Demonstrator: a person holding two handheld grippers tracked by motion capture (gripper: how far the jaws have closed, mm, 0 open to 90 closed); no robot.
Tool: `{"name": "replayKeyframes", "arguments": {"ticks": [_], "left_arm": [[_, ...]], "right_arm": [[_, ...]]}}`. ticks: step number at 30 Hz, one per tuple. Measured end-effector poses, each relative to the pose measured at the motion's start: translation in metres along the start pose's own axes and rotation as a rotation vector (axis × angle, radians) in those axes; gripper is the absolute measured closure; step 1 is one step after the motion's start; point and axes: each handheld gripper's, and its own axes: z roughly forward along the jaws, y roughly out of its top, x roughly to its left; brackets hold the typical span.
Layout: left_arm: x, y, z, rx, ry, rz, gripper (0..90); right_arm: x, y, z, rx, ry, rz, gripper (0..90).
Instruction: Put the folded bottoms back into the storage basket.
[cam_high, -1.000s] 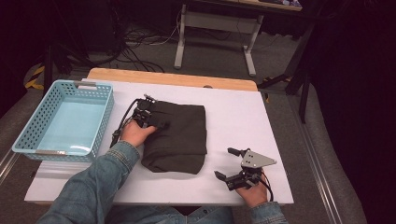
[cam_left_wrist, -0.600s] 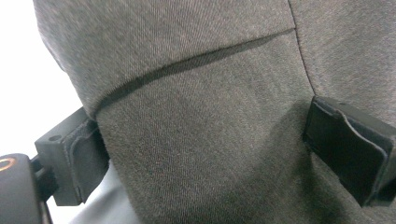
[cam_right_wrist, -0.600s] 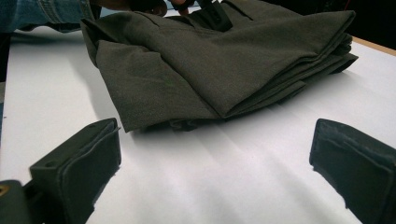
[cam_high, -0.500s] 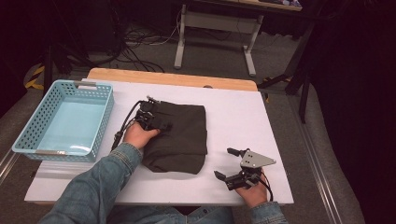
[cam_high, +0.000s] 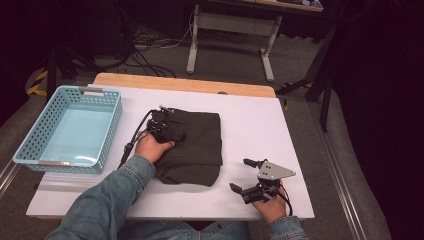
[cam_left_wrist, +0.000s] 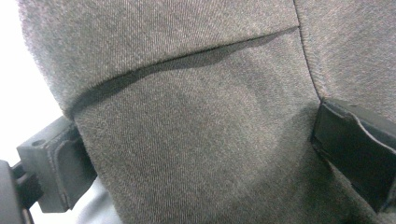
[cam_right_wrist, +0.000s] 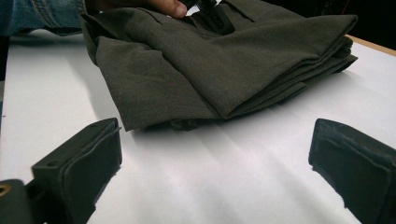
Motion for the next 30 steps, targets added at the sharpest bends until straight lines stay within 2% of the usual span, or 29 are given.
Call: {"name": "replayKeyframes", "arguments": {"ticks": [3,6,13,15,17,18,19,20,21,24,25,30], "left_arm": [[-0.0007,-0.0004,-0.0009,-0.001,-0.005,-0.006,1.8],[-0.0001,-0.0002,-0.0015,0.000,-0.022,-0.004,6.6],[0.0013,-0.0011,-0.0033,-0.006,-0.086,0.010,17.9],[0.0008,-0.0015,-0.0037,-0.003,-0.103,0.011,25.0],[0.0009,-0.0016,-0.0037,-0.003,-0.119,0.010,27.0],[0.0013,-0.0015,-0.0037,-0.001,-0.139,-0.002,31.6],[0.0021,-0.0014,-0.0037,0.003,-0.165,-0.014,42.8],[0.0036,-0.0012,-0.0039,0.011,-0.185,-0.014,42.8],[0.0036,-0.0012,-0.0042,0.011,-0.193,-0.021,46.8],[0.0015,-0.0012,-0.0060,0.013,-0.183,-0.002,58.4],[-0.0002,-0.0008,-0.0068,0.014,-0.169,0.017,61.7],[-0.0034,-0.0007,-0.0081,0.010,-0.152,0.035,65.5]], "right_arm": [[0.0001,0.0000,0.0002,0.001,0.001,-0.002,3.2],[0.0002,0.0001,0.0002,0.004,-0.001,-0.003,3.3],[0.0003,0.0001,0.0009,0.008,-0.001,-0.005,3.5],[0.0003,0.0002,0.0010,0.011,-0.001,-0.004,3.5],[0.0003,0.0002,0.0011,0.011,-0.001,-0.005,3.6],[0.0004,0.0002,0.0013,0.012,-0.001,-0.005,3.6],[0.0004,0.0002,0.0014,0.014,0.000,-0.004,3.7],[0.0004,0.0002,0.0014,0.014,0.000,-0.004,3.7],[0.0005,0.0002,0.0014,0.014,0.001,-0.004,3.7],[0.0004,0.0002,0.0014,0.014,0.002,-0.003,3.8],[0.0004,0.0002,0.0014,0.014,0.003,-0.004,3.8],[0.0003,0.0001,0.0012,0.013,0.003,-0.004,3.8]]}}
